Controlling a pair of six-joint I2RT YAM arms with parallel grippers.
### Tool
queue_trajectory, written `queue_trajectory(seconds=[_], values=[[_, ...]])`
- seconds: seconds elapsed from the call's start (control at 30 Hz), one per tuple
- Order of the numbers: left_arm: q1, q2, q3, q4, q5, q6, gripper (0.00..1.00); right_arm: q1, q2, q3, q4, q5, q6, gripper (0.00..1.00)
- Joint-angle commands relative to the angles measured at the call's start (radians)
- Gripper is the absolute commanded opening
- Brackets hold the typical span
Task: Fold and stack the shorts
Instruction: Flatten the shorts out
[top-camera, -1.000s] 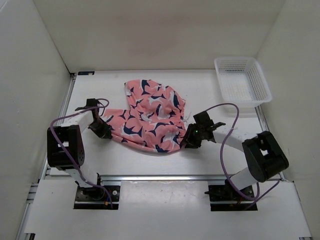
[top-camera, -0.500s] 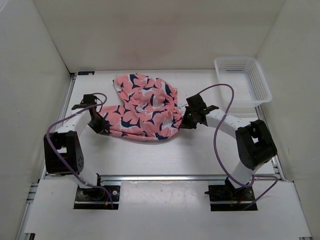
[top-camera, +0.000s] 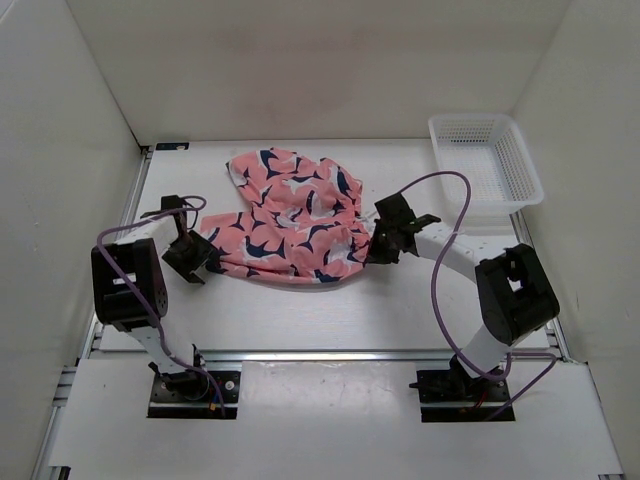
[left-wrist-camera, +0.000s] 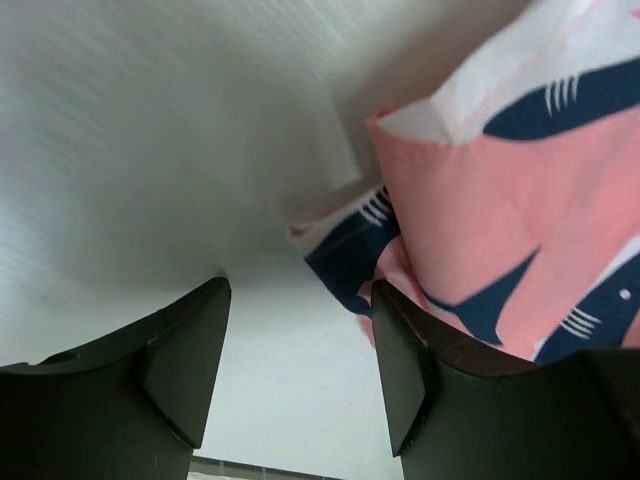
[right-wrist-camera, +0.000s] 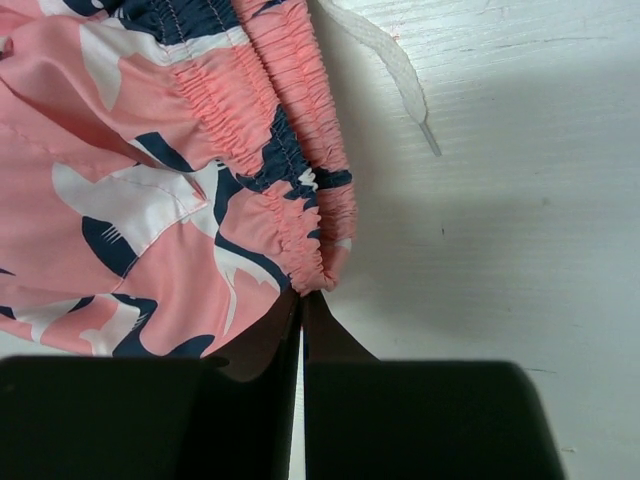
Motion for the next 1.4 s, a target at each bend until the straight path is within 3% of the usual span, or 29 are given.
queue_trajectory(seconds=[0.0,0.17,0.33,0.57,0.7,0.73,0.77,0.87,1.0,1.13,1.17,1.2,1.27,1.3,1.33,1.37], values=[[0.001,0.029,0.049,0.034,0.027,0.017,0.70,0.003,-0.052,-0.014,-0.025,0.031,-0.028,0.00],[-0.012,0.074,0.049,0.034,0.022,0.017,0.46,0.003,-0.052,-0.014,-0.026,0.031,-0.028,0.00],[-0.012,0.095,0.074,0.034,-0.009,0.008,0.10,-0.006,-0.052,-0.005,-0.035,0.031,-0.038,0.00],[-0.012,0.049,0.225,0.013,-0.018,0.027,0.10,-0.050,-0.040,0.126,-0.068,0.064,-0.141,0.00],[-0.001,0.103,0.475,-0.042,0.011,0.054,0.10,-0.121,0.084,0.427,-0.159,0.064,-0.245,0.00],[-0.001,0.114,0.544,-0.068,0.011,0.054,0.10,-0.135,0.142,0.594,-0.227,0.053,-0.256,0.00],[-0.001,0.123,0.678,-0.118,0.011,0.054,0.10,-0.161,0.164,0.670,-0.257,0.053,-0.265,0.00],[-0.010,0.091,0.886,-0.180,0.020,0.054,0.10,-0.182,0.175,0.844,-0.271,0.036,-0.275,0.00],[-0.010,-0.009,0.924,-0.236,0.045,0.074,0.10,-0.182,0.095,0.841,-0.280,0.036,-0.275,0.00],[-0.019,-0.160,0.694,-0.236,0.045,0.109,0.10,-0.158,-0.028,0.630,-0.269,0.108,-0.243,0.00],[-0.019,-0.193,0.630,-0.226,0.054,0.110,0.10,-0.158,-0.057,0.508,-0.257,0.123,-0.233,0.00],[-0.019,-0.257,0.488,-0.226,0.054,0.120,0.12,-0.149,-0.118,0.443,-0.245,0.136,-0.217,0.00],[-0.019,-0.320,0.341,-0.216,0.054,0.120,0.26,-0.139,-0.184,0.314,-0.233,0.168,-0.197,0.00],[-0.019,-0.366,0.219,-0.202,0.065,0.129,0.50,-0.139,-0.245,0.189,-0.233,0.168,-0.178,0.00],[-0.019,-0.385,0.165,-0.202,0.082,0.129,0.65,-0.139,-0.275,0.133,-0.233,0.182,-0.169,0.07],[-0.019,-0.400,0.123,-0.188,0.082,0.139,0.74,-0.139,-0.298,0.087,-0.233,0.182,-0.158,0.21]])
